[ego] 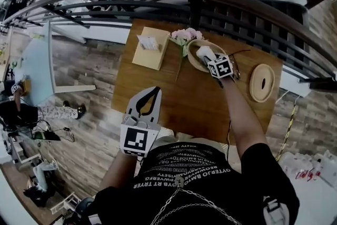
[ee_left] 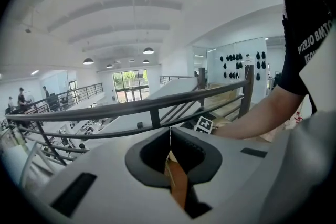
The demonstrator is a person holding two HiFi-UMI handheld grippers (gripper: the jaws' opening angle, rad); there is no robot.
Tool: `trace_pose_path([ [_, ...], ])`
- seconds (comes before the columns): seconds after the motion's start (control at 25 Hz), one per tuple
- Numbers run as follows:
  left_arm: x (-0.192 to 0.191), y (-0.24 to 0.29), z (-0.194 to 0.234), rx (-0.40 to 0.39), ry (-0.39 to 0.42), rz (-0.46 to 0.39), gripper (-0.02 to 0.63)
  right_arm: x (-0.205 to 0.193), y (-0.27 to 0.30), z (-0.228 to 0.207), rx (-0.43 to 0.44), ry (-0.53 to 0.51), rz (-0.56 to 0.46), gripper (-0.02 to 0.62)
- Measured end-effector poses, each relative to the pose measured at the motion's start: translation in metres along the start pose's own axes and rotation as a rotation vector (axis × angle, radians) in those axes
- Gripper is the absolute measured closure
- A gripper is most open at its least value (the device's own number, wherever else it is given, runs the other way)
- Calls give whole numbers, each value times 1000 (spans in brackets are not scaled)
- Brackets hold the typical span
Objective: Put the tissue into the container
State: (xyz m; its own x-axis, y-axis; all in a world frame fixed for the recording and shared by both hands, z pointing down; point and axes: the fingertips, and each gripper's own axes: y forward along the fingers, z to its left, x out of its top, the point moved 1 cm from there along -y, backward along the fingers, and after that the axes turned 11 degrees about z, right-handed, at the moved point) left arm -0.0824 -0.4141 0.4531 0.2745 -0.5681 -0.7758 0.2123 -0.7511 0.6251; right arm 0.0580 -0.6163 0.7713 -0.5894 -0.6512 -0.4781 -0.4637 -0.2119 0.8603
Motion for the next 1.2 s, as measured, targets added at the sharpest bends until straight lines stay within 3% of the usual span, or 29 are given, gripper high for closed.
trace_pose_path([
  [0.16,-2,-2,9,17,-21,5,577,2,24,5,-101,-173,155,476],
  [0.24,0,-6,6,9,-12,-8,577,-5,32,2,-128,-182,202,476],
  [0.32,1,-12,2,4,8,-20,577,-20,33,4,-72,-124,243,456],
  [0.4,2,-21,3,8,23,-34,577,-14,26,12,39,-53,171,386],
  [0.48,4,-32,8,15,29,-52,577,2,5,12,61,-26,46,227],
  [0.64,0,-46,14,16,38,-69,577,3,-50,19,-29,-80,-112,209],
  [0.8,6,-56,18,-20,35,-122,577,2,-124,41,-67,-32,-300,210],
  [0.88,15,-63,26,-31,25,-168,577,0,-164,54,-107,-15,-387,246],
  [1.08,30,-84,34,-36,41,-254,577,-25,-272,83,-308,32,-584,568],
  [1.2,22,-103,27,-58,48,-280,577,-48,-324,109,-368,86,-643,580],
])
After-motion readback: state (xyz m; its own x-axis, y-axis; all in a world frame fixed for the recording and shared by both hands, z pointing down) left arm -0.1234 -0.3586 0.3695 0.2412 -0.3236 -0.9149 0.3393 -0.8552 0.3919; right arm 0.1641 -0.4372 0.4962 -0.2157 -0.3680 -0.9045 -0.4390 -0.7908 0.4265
